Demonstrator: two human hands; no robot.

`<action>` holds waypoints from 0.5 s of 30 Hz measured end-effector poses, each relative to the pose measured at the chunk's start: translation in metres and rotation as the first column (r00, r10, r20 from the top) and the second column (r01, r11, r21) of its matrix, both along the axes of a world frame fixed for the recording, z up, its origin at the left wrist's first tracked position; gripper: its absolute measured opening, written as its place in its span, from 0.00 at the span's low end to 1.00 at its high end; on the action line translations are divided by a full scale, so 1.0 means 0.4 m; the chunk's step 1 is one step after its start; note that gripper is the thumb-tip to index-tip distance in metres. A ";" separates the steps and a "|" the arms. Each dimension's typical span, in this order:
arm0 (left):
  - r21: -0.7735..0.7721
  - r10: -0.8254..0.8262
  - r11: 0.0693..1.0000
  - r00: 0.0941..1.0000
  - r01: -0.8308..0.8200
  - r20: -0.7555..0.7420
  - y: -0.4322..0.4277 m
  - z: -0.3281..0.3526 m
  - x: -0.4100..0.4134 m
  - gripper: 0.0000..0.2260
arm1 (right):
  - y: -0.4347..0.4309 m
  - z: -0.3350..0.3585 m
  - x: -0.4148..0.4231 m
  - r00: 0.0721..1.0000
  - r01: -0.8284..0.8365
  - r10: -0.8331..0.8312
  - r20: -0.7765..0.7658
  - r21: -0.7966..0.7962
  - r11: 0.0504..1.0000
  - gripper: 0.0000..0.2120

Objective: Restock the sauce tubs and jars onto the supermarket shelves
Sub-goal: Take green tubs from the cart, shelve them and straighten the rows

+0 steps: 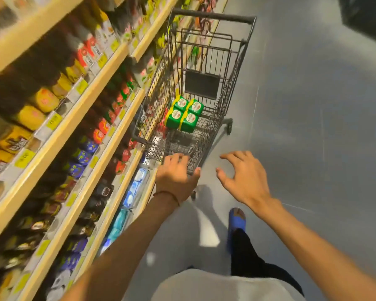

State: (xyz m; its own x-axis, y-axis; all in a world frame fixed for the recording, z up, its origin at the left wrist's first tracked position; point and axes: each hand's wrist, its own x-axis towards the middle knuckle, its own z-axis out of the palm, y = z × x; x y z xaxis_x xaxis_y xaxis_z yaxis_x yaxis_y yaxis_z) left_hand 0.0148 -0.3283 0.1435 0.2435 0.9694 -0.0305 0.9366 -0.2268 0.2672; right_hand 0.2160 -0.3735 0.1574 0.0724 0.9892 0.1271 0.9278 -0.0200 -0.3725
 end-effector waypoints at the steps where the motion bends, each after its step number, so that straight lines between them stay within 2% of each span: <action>1: 0.013 0.017 1.000 1.000 -0.017 0.007 0.048 -0.009 0.027 0.26 | 0.061 -0.006 0.031 1.000 -0.024 0.024 -0.003 0.001 1.000 0.21; 4: -0.092 0.101 0.991 0.995 -0.102 -0.010 0.186 -0.009 0.120 0.26 | 0.233 -0.025 0.120 0.996 -0.065 0.070 -0.054 0.079 0.995 0.19; 6: -0.096 0.160 0.983 0.987 -0.159 0.001 0.257 -0.009 0.172 0.25 | 0.335 -0.030 0.170 0.988 -0.112 0.121 -0.096 0.093 0.989 0.19; 10: -0.104 0.241 0.965 0.970 -0.241 -0.010 0.393 -0.013 0.251 0.26 | 0.537 -0.037 0.247 0.966 -0.248 0.249 -0.071 0.016 0.969 0.16; 13: -0.131 0.297 0.942 0.950 -0.308 -0.101 0.502 -0.014 0.291 0.25 | 0.687 -0.055 0.269 0.943 -0.330 0.327 -0.069 -0.036 0.943 0.16; 15: -0.156 0.356 0.917 0.930 -0.366 -0.092 0.579 -0.030 0.304 0.24 | 0.792 -0.077 0.274 0.925 -0.378 0.375 -0.054 -0.057 0.924 0.16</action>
